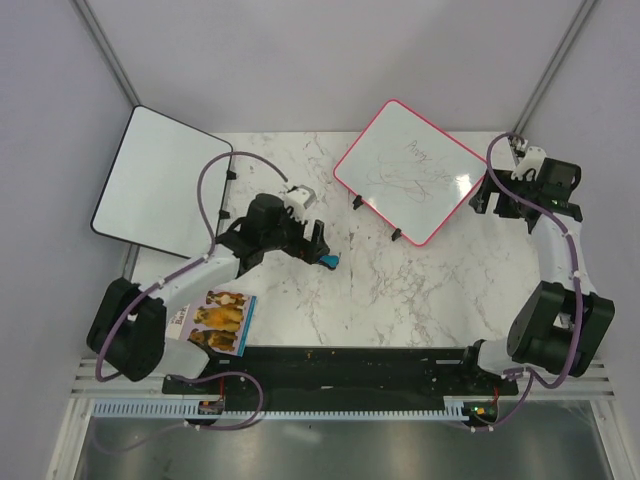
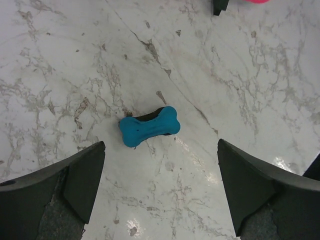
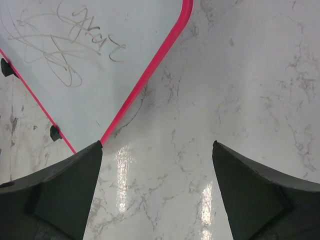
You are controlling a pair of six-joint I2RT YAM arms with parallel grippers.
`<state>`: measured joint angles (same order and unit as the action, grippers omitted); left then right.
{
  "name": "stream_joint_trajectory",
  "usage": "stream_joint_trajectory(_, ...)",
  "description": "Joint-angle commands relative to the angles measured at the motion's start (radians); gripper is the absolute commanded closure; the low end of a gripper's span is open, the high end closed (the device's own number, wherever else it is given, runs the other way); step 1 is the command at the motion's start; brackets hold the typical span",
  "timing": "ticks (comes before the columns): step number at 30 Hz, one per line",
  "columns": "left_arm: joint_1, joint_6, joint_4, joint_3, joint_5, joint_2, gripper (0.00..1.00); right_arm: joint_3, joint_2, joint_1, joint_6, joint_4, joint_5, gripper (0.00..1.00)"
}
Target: Erase the whiteboard
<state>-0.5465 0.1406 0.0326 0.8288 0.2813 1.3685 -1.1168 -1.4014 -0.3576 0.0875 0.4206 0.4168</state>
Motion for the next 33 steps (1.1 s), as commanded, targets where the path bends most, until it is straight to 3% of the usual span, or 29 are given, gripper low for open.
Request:
stream_joint_trajectory(1,-0.076,-0.301,0.118,0.088,-0.099,0.098,0.0,-0.032,-0.044,-0.011,0.003,0.035,0.054,0.02)
stream_joint_trajectory(8,-0.113,-0.533,0.185,0.187,-0.128,0.227,0.04,-0.031,-0.079,-0.023,0.02,0.063,0.066,0.02)
stream_joint_trajectory(16,-0.125,-0.66,0.216,0.254,-0.126,0.317,0.1,-0.026,-0.105,-0.044,0.026,0.069,0.079,0.02)
stream_joint_trajectory(24,-0.141,-0.667,0.253,0.296,-0.094,0.385,0.17,-0.048,-0.145,-0.063,0.037,0.118,0.096,0.02)
stream_joint_trajectory(29,-0.144,-0.645,0.263,0.34,-0.125,0.437,0.32,-0.046,-0.157,-0.073,0.04,0.122,0.1,0.02)
stream_joint_trajectory(33,-0.147,-0.638,0.266,0.357,-0.123,0.468,0.32,-0.046,-0.156,-0.076,0.046,0.122,0.083,0.02)
